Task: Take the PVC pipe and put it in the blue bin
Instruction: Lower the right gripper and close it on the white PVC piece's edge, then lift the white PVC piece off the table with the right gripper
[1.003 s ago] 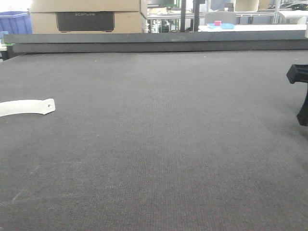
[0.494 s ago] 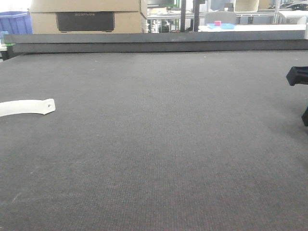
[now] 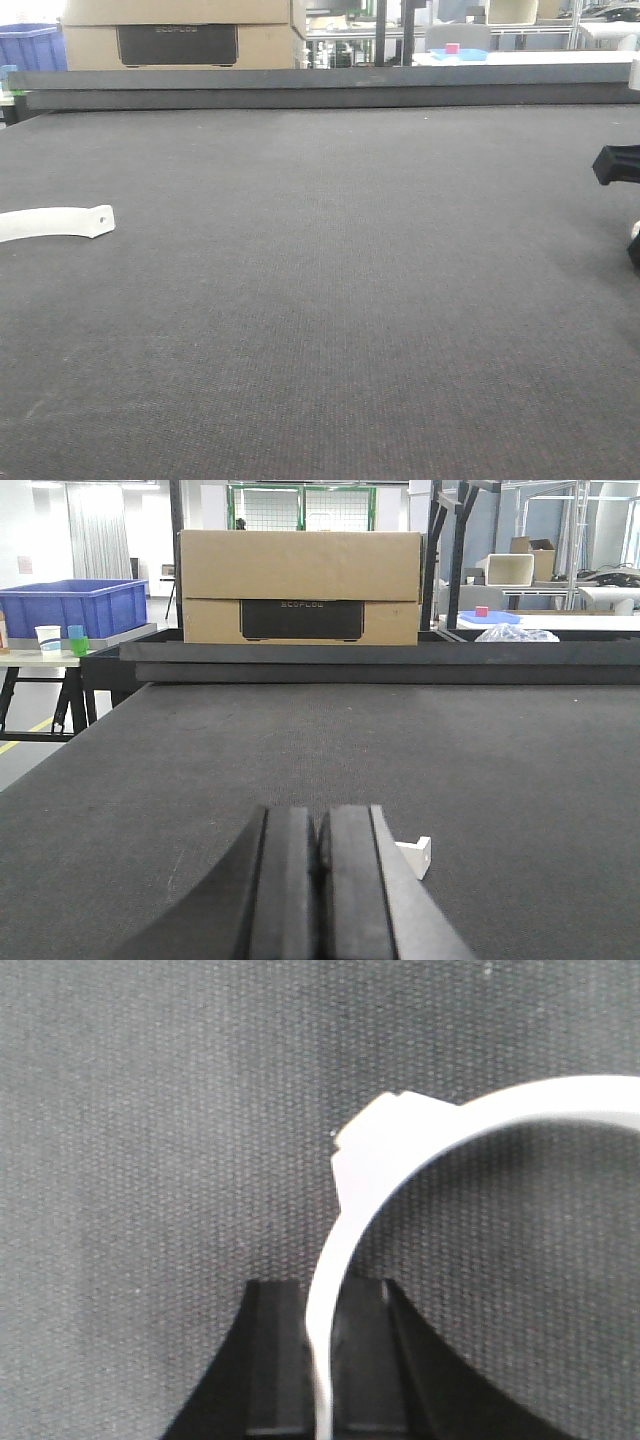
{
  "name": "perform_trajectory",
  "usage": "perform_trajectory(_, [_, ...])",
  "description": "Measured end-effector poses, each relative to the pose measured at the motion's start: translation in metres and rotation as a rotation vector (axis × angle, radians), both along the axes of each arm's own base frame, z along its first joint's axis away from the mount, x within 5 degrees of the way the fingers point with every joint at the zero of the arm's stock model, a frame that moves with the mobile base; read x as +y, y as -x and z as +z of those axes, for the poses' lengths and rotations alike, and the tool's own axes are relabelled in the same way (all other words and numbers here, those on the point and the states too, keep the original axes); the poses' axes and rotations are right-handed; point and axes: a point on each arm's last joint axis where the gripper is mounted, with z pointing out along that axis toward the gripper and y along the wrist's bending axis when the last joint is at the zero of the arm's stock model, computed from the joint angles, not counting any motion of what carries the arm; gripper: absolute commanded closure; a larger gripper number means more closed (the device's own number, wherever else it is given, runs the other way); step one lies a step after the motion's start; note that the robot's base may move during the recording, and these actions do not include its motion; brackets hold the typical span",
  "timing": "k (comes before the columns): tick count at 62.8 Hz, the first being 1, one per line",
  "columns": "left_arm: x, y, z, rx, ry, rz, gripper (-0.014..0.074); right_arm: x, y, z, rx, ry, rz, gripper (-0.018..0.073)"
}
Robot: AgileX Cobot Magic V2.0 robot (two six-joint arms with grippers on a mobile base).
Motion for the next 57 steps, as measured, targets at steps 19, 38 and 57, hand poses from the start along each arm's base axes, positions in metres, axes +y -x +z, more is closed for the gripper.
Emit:
perform_trajectory(19, [0.0,0.0,0.0,0.0,0.0,0.0,0.0707,0.0,0.001,0.0,0.012,0.0,0.005,0.0727])
perform_trajectory(38, [0.0,0.0,0.0,0.0,0.0,0.0,0.0707,0.002,0.008,0.018,-0.02,0.002,0.019,0.0727])
perform_trajectory(57, [0.0,0.0,0.0,-0.002,0.0,0.0,0.0707,0.004,0.024,0.075,-0.211,0.018,0.021,0.0727])
